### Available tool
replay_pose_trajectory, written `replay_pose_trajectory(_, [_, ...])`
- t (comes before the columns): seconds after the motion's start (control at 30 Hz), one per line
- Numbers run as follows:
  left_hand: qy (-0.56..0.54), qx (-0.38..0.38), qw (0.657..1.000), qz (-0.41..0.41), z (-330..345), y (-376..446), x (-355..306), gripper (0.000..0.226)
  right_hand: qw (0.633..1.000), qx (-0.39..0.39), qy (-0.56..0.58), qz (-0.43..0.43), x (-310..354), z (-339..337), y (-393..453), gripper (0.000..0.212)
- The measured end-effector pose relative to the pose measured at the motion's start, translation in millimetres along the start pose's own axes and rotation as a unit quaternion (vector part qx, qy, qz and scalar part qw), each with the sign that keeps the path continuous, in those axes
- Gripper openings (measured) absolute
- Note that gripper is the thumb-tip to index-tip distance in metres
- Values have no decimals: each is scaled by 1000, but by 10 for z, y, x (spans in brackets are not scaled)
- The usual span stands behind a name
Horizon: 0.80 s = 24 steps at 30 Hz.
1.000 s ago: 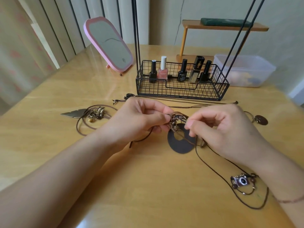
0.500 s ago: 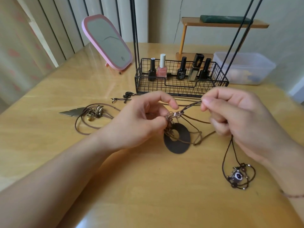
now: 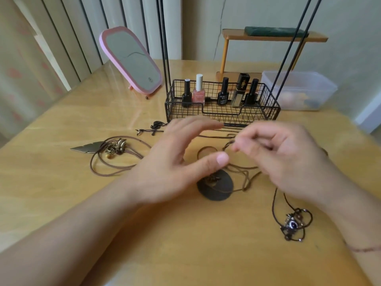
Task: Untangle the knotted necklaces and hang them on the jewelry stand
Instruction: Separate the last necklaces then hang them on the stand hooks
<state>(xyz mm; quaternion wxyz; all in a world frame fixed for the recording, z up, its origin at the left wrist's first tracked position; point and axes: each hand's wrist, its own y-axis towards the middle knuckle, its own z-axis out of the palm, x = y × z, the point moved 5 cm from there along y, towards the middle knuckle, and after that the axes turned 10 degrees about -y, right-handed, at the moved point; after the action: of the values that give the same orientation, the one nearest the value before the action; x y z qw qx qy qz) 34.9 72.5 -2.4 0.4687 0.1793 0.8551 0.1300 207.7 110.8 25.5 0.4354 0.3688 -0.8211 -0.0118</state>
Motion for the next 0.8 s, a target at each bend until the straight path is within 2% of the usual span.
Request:
replay_pose_trajectory(0.1, [-49, 12, 998, 41, 75, -10, -86, 20, 1000, 6, -22, -13, 60, 123, -12, 18])
replay_pose_trajectory(0.17, [-151, 10, 988, 21, 77, 15, -30, 23, 1000, 20, -18, -1, 57, 71, 13, 19])
replay_pose_trajectory(0.27, [-301, -73, 951, -5, -150, 88, 117, 27, 994, 89, -15, 57, -138, -137, 29, 36])
replay_pose_trajectory(0.33, [-350, -140, 926, -30, -362, 130, 238, 32, 991, 103, 11, 90, -278, -328, 29, 46])
replay_pose_trajectory(0.4, [-361, -198, 910, -48, -538, 145, 333, 37, 992, 77, 20, 94, -365, -526, 28, 59])
replay_pose_trajectory(0.47, [-331, -245, 908, -75, -685, 140, 446, 37, 995, 34, 14, 88, -435, -687, 40, 58])
replay_pose_trajectory(0.5, [-291, -256, 917, -92, -737, 137, 492, 36, 996, 12, -1, 93, -468, -735, 49, 49])
replay_pose_trajectory(0.57, [-138, -234, 952, -138, -795, 137, 583, 36, 990, -25, -68, 117, -611, -767, 87, 28])
replay_pose_trajectory(0.6, [-48, -207, 963, -168, -793, 134, 637, 37, 982, -39, -127, 133, -706, -759, 107, 24])
replay_pose_trajectory(0.7, [117, -145, 958, -218, -746, 122, 752, 31, 950, -13, -268, 162, -923, -629, 163, 18])
replay_pose_trajectory(0.8, [170, -127, 949, -235, -734, 116, 779, 24, 947, 30, -290, 135, -1055, -540, 187, 10])
